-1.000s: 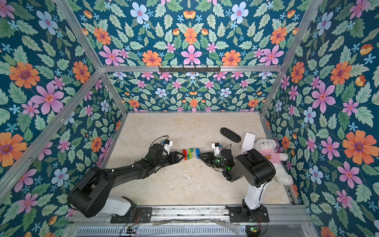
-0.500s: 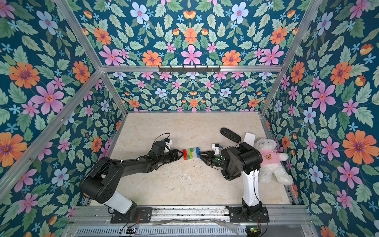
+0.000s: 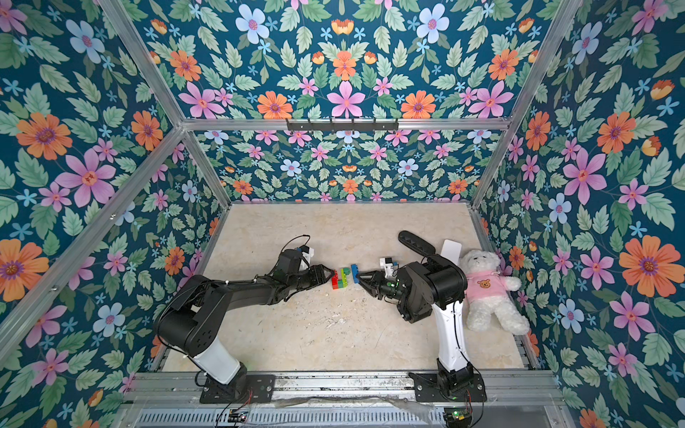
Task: Assemble the number 5 with lego
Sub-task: Place the lego brick at the center of the board.
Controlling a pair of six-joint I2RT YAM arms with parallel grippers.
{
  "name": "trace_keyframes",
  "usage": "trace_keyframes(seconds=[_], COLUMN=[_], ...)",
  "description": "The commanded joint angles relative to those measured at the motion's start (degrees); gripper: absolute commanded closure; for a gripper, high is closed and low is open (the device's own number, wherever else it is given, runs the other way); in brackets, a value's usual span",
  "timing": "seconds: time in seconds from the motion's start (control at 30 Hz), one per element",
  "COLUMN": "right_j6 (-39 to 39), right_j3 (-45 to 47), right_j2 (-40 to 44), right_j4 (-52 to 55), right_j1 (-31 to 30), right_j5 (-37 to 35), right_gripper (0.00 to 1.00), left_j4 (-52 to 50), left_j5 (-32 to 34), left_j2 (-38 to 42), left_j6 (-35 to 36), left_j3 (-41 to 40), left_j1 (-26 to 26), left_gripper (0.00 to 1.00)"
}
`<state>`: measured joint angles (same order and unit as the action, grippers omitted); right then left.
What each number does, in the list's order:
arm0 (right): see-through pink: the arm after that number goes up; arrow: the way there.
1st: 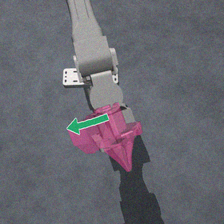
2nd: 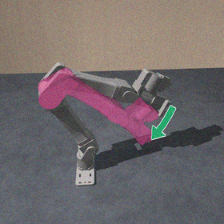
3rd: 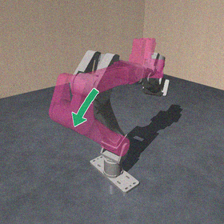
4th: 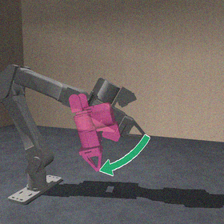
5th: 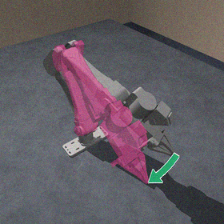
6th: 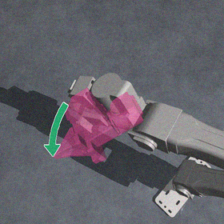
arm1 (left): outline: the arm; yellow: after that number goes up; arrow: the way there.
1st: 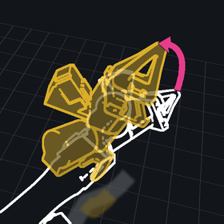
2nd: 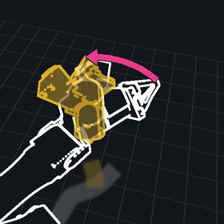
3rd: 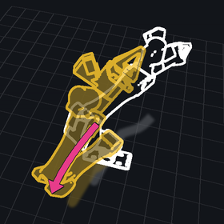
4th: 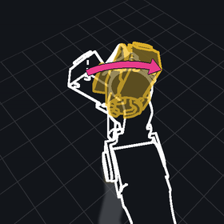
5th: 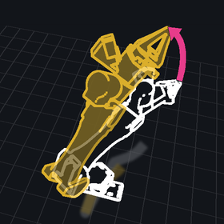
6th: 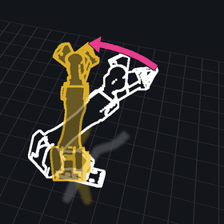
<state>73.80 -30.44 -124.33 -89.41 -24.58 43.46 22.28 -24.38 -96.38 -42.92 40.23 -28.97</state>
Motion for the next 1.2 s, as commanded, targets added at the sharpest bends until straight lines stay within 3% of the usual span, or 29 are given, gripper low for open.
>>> trace_keyframes(seconds=[0.0,0.13,0.27,0.47,0.77,1.17], right_j6=[0.47,-1.07,-8.22,-9.97,-8.72,-13.53], right_j3=[-0.15,-0.23,-1.17,-2.67,-3.03,-4.20], right_j2=[-0.57,0.34,4.27,5.29,3.41,5.15], right_j4=[2.02,5.28,19.45,27.28,26.30,36.11], right_j1=[-0.03,-0.03,-0.03,-0.03,-0.14,-0.45], right_j5=[0.87,1.45,-0.30,-1.00,0.27,0.13], right_gripper=[0.73,0.72,0.71,0.69,0.61,0.50], left_j4=[0.30,0.09,0.00,-0.86,-1.01,-1.33], left_j5=[-0.80,-0.94,-0.93,-1.10,-1.19,-1.23], left_j2=[-0.59,-1.34,-1.27,-1.44,-1.44,-1.45], left_j6=[1.26,1.15,1.08,1.26,1.50,1.45], left_j3=[0.49,1.07,1.51,1.98,1.92,2.58], left_j1=[0.16,0.23,0.23,0.21,0.23,0.23], left_gripper=[0.35,0.36,0.36,0.36,0.37,0.38])
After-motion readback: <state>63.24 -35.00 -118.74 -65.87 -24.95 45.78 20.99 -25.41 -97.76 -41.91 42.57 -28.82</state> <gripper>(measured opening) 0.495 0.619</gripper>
